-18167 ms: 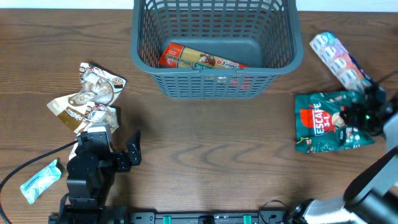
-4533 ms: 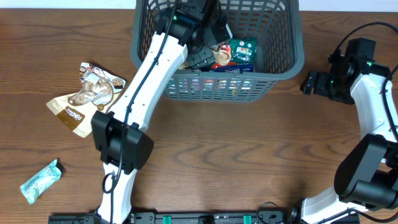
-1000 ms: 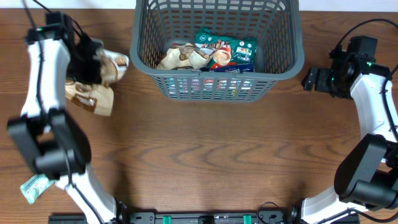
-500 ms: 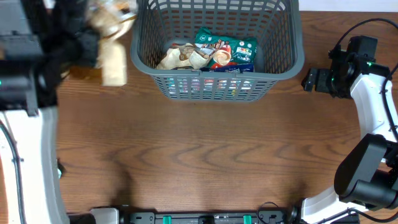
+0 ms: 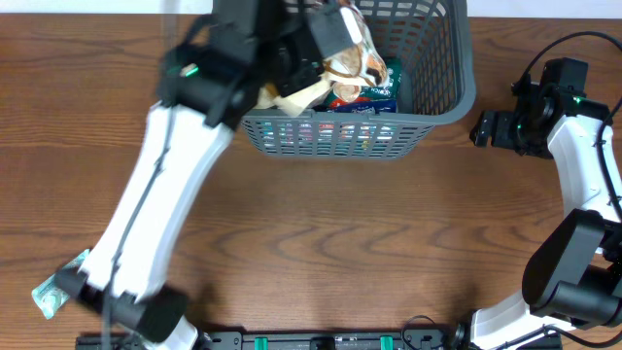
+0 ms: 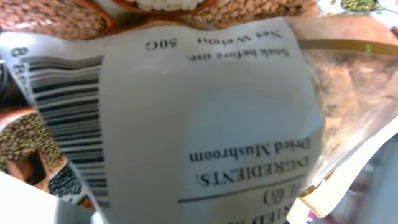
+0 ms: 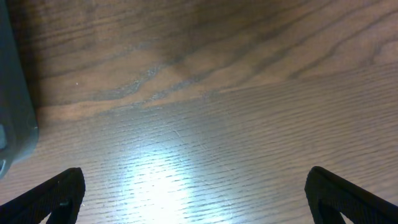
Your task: Pack container
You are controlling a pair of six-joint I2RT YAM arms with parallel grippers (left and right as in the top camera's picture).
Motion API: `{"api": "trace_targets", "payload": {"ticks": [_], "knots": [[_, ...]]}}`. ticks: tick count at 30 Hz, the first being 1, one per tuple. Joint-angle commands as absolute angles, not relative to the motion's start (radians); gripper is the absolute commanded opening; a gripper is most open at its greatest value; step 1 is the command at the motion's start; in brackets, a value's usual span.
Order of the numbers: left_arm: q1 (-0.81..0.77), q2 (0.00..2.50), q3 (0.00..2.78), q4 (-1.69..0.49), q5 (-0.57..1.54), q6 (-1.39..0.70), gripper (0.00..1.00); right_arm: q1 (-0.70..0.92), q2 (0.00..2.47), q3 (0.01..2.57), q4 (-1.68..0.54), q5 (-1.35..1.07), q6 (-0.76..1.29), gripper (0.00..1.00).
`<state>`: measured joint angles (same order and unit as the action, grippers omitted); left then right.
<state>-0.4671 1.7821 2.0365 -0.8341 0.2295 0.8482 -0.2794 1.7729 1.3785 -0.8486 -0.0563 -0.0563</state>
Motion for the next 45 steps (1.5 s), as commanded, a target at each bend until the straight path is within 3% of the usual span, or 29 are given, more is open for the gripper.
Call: {"api": "trace_targets", "payload": {"ticks": [1,8,9,11,15,24,33,40,45], "knots": [[-0.462,1.867,2.038,-0.816,0.224,0.945,0.05,-0.274,1.760,1.375,-0.857,-0.061,-0.069,0.99],[-0.463,2.016,2.037,-0.838,0.224,0.896,0.09,-0.274,1.760,1.375,-0.872,-0.061,-0.069,0.99],[-0.463,2.022,2.037,-0.852,0.224,0.896,0.17,-0.274,1.760,1.375,-0.872,-0.061,-0.069,0.99],[-0.463,2.026,2.034,-0.877,0.224,0.895,0.59,-0.274,1.760,1.375,-0.871,-0.061,-0.070,0.99],[-0.461,2.017,2.035,-0.901,0.213,0.850,0.95,-0.274,1.760,1.375,-0.871,-0.061,-0.077,0.99],[-0.457,1.872,2.076,-0.929,-0.039,0.769,0.99,-0.274,1.760,1.375,-0.867,-0.061,-0.085,0.99],[-0.348,1.613,2.119,-0.971,-0.080,0.564,0.99,-0.274,1.760,1.375,-0.867,-0.061,-0.096,0.99],[-0.213,1.435,2.119,-1.339,-0.366,0.329,0.99,-0.274,1.760,1.375,-0.865,-0.060,-0.108,0.99],[-0.019,1.331,2.116,-1.560,-0.398,0.024,0.99,-0.274,1.760,1.375,-0.863,-0.060,-0.110,0.99]]}}
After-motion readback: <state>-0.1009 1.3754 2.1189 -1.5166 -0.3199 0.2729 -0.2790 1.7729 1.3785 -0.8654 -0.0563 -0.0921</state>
